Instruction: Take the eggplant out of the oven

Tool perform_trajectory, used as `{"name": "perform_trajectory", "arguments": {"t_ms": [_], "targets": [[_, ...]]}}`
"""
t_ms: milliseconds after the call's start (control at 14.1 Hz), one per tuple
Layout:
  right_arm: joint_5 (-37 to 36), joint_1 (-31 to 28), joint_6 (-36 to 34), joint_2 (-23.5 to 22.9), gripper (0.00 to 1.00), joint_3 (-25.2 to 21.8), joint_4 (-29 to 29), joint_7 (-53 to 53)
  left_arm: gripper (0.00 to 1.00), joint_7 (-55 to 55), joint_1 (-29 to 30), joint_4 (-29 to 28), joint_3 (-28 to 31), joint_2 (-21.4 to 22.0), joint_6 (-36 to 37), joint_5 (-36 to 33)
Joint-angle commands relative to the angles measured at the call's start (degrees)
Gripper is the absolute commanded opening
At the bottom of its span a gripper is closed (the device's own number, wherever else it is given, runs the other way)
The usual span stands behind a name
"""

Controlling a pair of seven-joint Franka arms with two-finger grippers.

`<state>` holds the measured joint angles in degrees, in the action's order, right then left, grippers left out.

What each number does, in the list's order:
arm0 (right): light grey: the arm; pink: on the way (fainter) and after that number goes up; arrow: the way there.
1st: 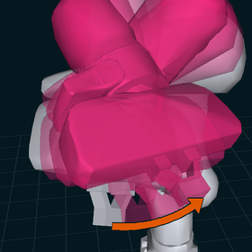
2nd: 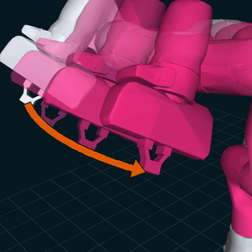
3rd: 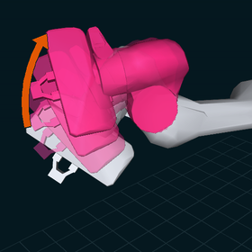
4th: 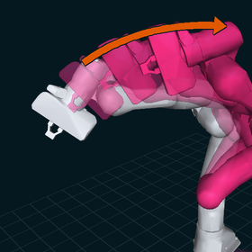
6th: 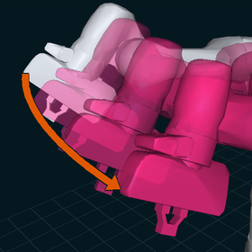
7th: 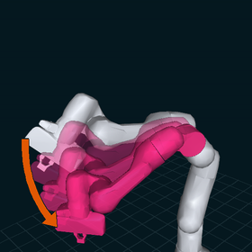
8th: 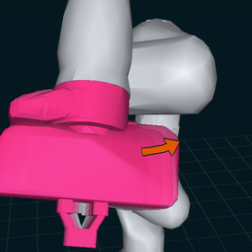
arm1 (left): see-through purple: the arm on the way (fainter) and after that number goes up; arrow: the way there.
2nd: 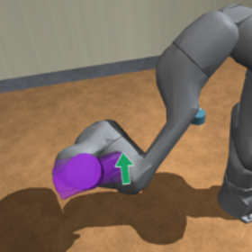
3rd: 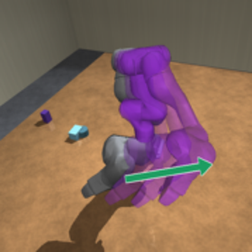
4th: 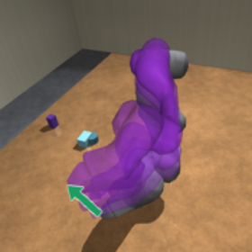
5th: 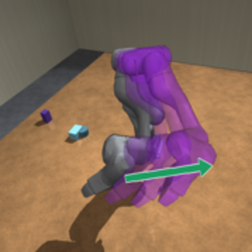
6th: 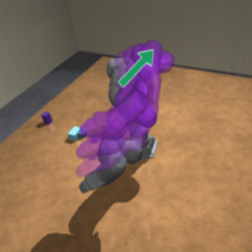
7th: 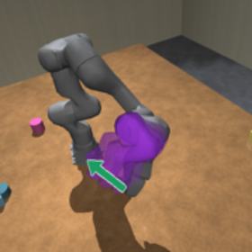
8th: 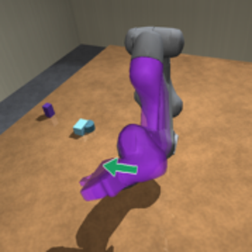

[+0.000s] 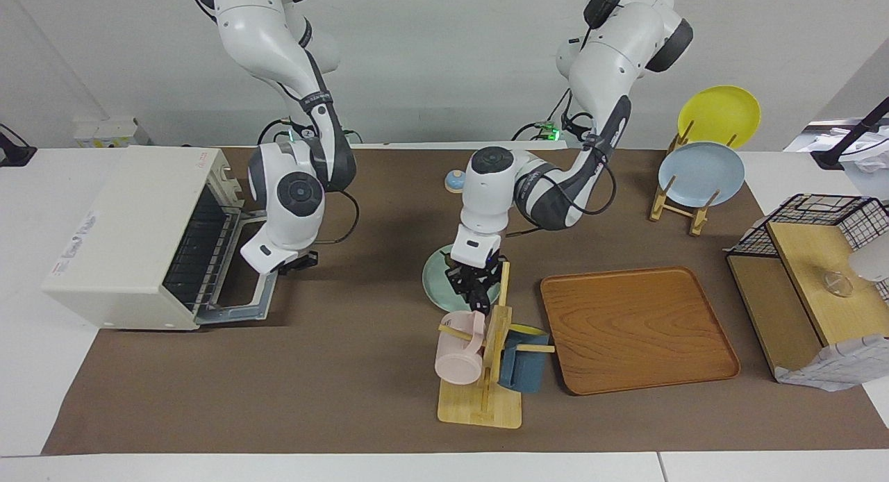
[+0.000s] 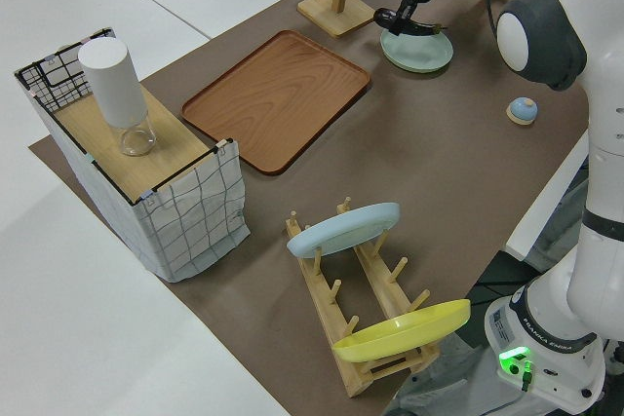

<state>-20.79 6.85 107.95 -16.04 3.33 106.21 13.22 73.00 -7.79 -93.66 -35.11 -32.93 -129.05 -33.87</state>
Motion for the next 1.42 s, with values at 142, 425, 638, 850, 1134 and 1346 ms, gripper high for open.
{"name": "perform_trajectory", "arguments": {"t_ms": [142, 425, 638, 850, 1134, 1346], "targets": [[4.68, -12.98, -2.39, 6.89, 0.31, -0.43, -2.5, -17.86, 0.0, -25.03, 16.7, -0.38, -0.05, 0.24, 3.98, 0.03], [15.59, -14.85, -6.25, 15.14, 1.0, -0.43, -3.2, -18.41, 0.2, -49.68, 26.15, -3.02, -0.05, 0.41, 4.07, 2.4], [18.14, -15.29, -18.17, 17.71, 1.0, -0.51, -11.17, -19.02, 1.0, -50.15, 25.89, -2.58, 0.39, 3.12, 8.17, 2.67], [18.95, -15.55, -23.41, 17.62, 1.0, -0.86, -14.11, -18.85, 1.0, -50.33, 25.28, -2.58, 3.79, 13.03, 16.61, 15.01], [18.86, -12.93, -23.4, 17.1, 1.0, -2.79, -14.37, -18.94, 1.0, -67.42, 23.34, -0.91, 14.6, 26.13, 31.72, 32.35], [18.77, -11.43, -23.49, 17.36, 1.0, -4.38, -14.46, -18.85, 1.0, -75.88, 19.14, 2.24, 22.51, 30.82, 39.38, 33.35]]}}
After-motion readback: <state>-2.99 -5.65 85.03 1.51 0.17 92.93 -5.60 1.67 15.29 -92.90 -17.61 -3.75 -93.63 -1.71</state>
